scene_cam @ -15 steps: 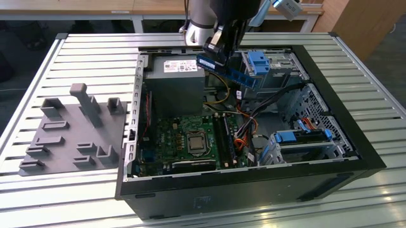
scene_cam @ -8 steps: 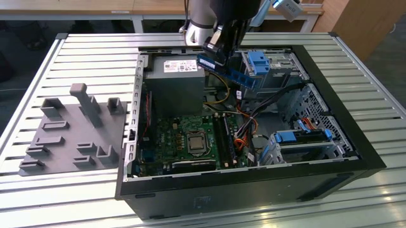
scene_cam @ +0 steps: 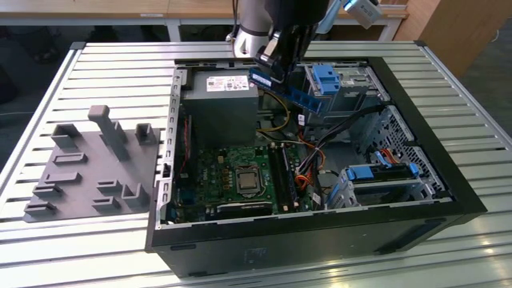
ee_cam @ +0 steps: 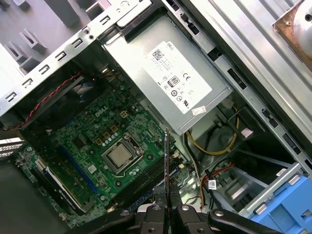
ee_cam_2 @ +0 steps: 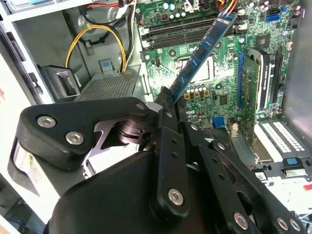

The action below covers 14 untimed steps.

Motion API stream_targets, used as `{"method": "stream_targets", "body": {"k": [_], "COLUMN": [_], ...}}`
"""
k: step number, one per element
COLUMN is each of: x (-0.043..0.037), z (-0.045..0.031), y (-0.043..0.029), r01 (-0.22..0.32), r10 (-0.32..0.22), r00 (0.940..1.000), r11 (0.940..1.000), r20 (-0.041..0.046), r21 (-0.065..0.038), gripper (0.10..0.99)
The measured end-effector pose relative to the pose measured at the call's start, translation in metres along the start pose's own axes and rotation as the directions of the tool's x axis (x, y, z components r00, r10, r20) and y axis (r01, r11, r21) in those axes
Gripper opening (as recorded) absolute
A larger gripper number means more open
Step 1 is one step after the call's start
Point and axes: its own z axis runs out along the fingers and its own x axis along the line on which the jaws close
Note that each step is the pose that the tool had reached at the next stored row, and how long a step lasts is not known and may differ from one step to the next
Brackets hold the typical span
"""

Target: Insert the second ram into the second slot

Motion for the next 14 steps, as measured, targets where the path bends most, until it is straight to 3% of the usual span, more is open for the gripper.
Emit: {"method": "stream_targets", "body": {"k": [14], "x": [0.0003], "z": [0.0000], "y": [-0.0002], "r01": [-0.045], "r10": [0.045], "r00": [0.9990], "r11": [0.9990], "r20": [0.0018], "r21": [0.001], "gripper": [0.141]}}
